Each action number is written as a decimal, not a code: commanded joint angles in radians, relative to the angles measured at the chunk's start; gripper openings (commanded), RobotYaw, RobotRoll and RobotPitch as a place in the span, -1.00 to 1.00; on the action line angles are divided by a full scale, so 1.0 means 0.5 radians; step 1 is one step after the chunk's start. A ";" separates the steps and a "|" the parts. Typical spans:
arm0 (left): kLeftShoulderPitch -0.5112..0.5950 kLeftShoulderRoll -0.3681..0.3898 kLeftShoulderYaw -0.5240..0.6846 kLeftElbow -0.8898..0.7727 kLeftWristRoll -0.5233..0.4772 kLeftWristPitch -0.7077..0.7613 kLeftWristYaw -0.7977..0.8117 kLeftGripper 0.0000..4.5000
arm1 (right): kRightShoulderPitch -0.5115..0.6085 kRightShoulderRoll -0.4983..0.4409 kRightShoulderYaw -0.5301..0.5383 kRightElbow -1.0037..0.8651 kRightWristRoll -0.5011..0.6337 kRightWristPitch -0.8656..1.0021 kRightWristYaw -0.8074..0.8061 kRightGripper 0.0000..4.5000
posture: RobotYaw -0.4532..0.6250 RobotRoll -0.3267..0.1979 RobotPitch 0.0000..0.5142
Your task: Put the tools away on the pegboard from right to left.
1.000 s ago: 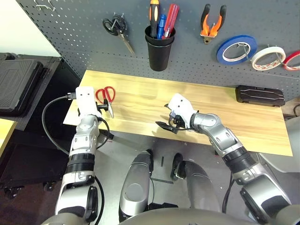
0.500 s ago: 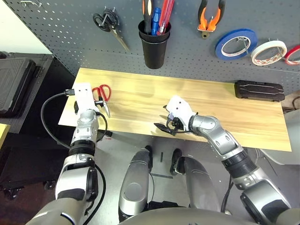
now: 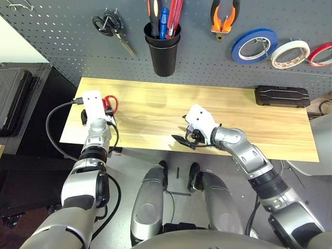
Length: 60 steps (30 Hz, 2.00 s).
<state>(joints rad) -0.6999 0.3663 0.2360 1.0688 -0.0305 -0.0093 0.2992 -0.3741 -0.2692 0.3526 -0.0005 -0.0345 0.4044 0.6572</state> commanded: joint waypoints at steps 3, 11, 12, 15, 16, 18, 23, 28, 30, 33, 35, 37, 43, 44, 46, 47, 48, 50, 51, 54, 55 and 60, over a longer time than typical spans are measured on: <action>0.007 0.025 0.024 0.148 -0.002 0.011 0.061 0.97 | 0.059 -0.021 0.000 -0.075 0.012 0.047 -0.002 1.00 | 0.11 0.25 0.37; -0.028 0.026 0.015 0.298 -0.007 0.016 0.005 0.97 | 0.027 -0.017 -0.037 -0.159 0.027 0.129 -0.031 1.00 | 0.07 0.25 0.33; -0.032 0.026 0.012 0.312 -0.005 0.018 -0.005 0.97 | 0.028 -0.019 -0.039 -0.168 0.029 0.137 -0.034 1.00 | 0.06 0.25 0.32; -0.042 0.029 0.011 0.345 -0.004 0.020 -0.019 0.90 | 0.039 -0.027 -0.043 -0.200 0.030 0.160 -0.042 1.00 | 0.06 0.25 0.31; -0.044 0.029 0.012 0.349 -0.004 0.021 -0.020 0.81 | 0.042 -0.030 -0.043 -0.207 0.030 0.164 -0.044 1.00 | 0.06 0.25 0.31; -0.048 0.019 0.009 0.351 -0.012 0.058 -0.061 0.54 | 0.048 -0.035 -0.050 -0.211 0.028 0.167 -0.056 1.00 | 0.06 0.25 0.28; -0.037 -0.029 0.017 0.323 -0.050 0.148 -0.180 -0.39 | 0.033 -0.051 -0.066 -0.181 0.033 0.152 -0.070 1.00 | 0.07 0.25 0.26; 0.045 -0.112 0.000 0.156 -0.085 0.228 -0.284 -0.98 | 0.025 -0.134 -0.120 -0.179 0.121 0.075 0.059 1.00 | 0.09 0.25 0.27; 0.111 -0.156 -0.007 0.038 -0.097 0.276 -0.299 -0.98 | 0.033 -0.179 -0.135 -0.204 0.192 0.032 0.167 1.00 | 0.10 0.25 0.27; 0.226 -0.222 -0.025 -0.173 -0.100 0.343 -0.307 -0.98 | 0.045 -0.240 -0.142 -0.234 0.285 -0.004 0.304 1.00 | 0.12 0.25 0.27; 0.298 -0.263 -0.032 -0.315 -0.105 0.393 -0.308 -0.98 | 0.049 -0.272 -0.137 -0.237 0.326 -0.033 0.376 1.00 | 0.13 0.25 0.27; 0.352 -0.289 -0.034 -0.436 -0.110 0.445 -0.311 -0.98 | 0.048 -0.289 -0.130 -0.227 0.345 -0.056 0.412 1.00 | 0.14 0.25 0.27; 0.448 -0.314 -0.032 -0.758 -0.122 0.555 -0.334 -0.98 | 0.012 -0.296 -0.108 -0.156 0.362 -0.141 0.492 1.00 | 0.19 0.25 0.23; 0.456 -0.313 -0.028 -0.808 -0.126 0.570 -0.342 -0.98 | 0.005 -0.294 -0.108 -0.142 0.365 -0.158 0.504 1.00 | 0.20 0.25 0.23; 0.476 -0.313 -0.017 -0.910 -0.133 0.597 -0.348 -0.98 | -0.001 -0.295 -0.116 -0.119 0.373 -0.196 0.524 1.00 | 0.21 0.25 0.21; 0.489 -0.314 -0.010 -0.961 -0.138 0.614 -0.346 -0.98 | -0.001 -0.297 -0.121 -0.110 0.377 -0.216 0.532 1.00 | 0.22 0.25 0.21; 0.496 -0.312 0.000 -1.001 -0.145 0.628 -0.345 -0.98 | -0.006 -0.295 -0.122 -0.094 0.376 -0.232 0.536 1.00 | 0.23 0.25 0.19; 0.518 -0.308 0.022 -1.105 -0.165 0.642 -0.344 -0.98 | -0.012 -0.283 -0.137 -0.053 0.382 -0.289 0.543 1.00 | 0.26 0.25 0.17; 0.532 -0.311 0.038 -1.159 -0.181 0.646 -0.343 -0.98 | -0.014 -0.270 -0.149 -0.027 0.391 -0.333 0.547 1.00 | 0.27 0.25 0.16; 0.601 -0.325 0.088 -1.341 -0.225 0.628 -0.334 -0.98 | -0.001 -0.226 -0.206 0.042 0.448 -0.490 0.565 1.00 | 0.31 0.25 0.12; 0.622 -0.332 0.104 -1.395 -0.239 0.625 -0.330 -0.98 | 0.002 -0.218 -0.223 0.057 0.463 -0.523 0.574 1.00 | 0.32 0.25 0.11; 0.732 -0.350 0.202 -1.702 -0.340 0.599 -0.338 -0.98 | 0.001 -0.183 -0.311 0.153 0.536 -0.708 0.609 1.00 | 0.39 0.25 0.04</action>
<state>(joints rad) -0.3663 0.2006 0.3166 0.2603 -0.1806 0.2893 0.1330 -0.3869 -0.3599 0.2141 0.0543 0.2170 0.0787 0.9479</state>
